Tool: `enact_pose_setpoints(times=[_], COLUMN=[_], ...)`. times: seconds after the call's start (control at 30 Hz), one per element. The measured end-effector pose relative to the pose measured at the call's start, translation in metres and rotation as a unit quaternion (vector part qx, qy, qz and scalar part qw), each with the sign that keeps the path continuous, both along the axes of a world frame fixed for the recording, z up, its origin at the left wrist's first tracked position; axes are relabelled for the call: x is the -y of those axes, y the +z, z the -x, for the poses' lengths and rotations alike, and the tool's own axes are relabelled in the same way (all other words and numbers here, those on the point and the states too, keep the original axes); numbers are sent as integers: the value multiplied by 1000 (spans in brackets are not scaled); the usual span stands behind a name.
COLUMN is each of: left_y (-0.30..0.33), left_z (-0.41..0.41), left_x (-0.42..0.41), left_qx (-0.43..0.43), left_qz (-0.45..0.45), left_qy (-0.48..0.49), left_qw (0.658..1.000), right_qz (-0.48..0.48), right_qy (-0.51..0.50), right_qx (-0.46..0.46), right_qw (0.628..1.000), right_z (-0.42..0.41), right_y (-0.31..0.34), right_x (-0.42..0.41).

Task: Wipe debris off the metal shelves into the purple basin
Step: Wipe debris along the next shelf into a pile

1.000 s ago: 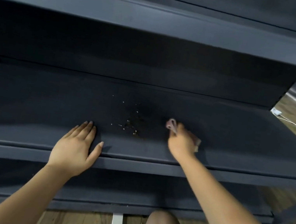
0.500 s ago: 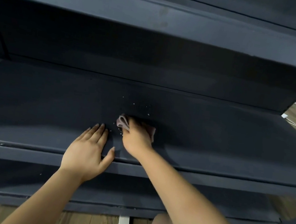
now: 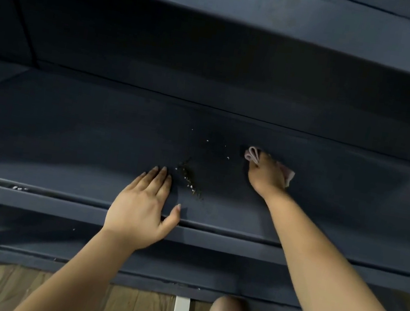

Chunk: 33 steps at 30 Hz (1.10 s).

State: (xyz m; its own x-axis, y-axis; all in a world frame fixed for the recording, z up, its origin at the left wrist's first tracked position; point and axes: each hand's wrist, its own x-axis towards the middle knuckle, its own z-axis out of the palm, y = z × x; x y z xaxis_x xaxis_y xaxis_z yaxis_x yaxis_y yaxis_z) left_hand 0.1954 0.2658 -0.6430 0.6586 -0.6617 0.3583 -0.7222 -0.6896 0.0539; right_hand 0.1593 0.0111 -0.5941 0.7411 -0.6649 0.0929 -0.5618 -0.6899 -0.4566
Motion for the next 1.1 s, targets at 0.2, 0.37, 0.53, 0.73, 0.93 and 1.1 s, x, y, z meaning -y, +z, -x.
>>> enact_pose_setpoints(times=[0.2,0.37,0.53,0.73,0.93,1.1], left_y=[2,4,4,8,9,5], left_z=[-1,0,0,1,-9,-13], left_x=[-1,-2,-3,-5,-13,-12], left_qx=[-3,5,16,13,11,17], left_qz=[-25,-32,-26,-42,-88,-80], left_qy=[3,8,12,1,9,5], left_qw=[1000,999,999,999,996,997], right_qz=[45,37,-49,-8,21,87], right_qy=[156,235,191,64,19,59], right_qx=[-16,-58,-61,-35,-29,-37], right_qw=[987,970,978,997,999,994], right_z=[-31,-27,-19,34,33,3], right_y=[3,5,6,8,-3,-4], right_x=[-60,-98,-103,-44,13,20])
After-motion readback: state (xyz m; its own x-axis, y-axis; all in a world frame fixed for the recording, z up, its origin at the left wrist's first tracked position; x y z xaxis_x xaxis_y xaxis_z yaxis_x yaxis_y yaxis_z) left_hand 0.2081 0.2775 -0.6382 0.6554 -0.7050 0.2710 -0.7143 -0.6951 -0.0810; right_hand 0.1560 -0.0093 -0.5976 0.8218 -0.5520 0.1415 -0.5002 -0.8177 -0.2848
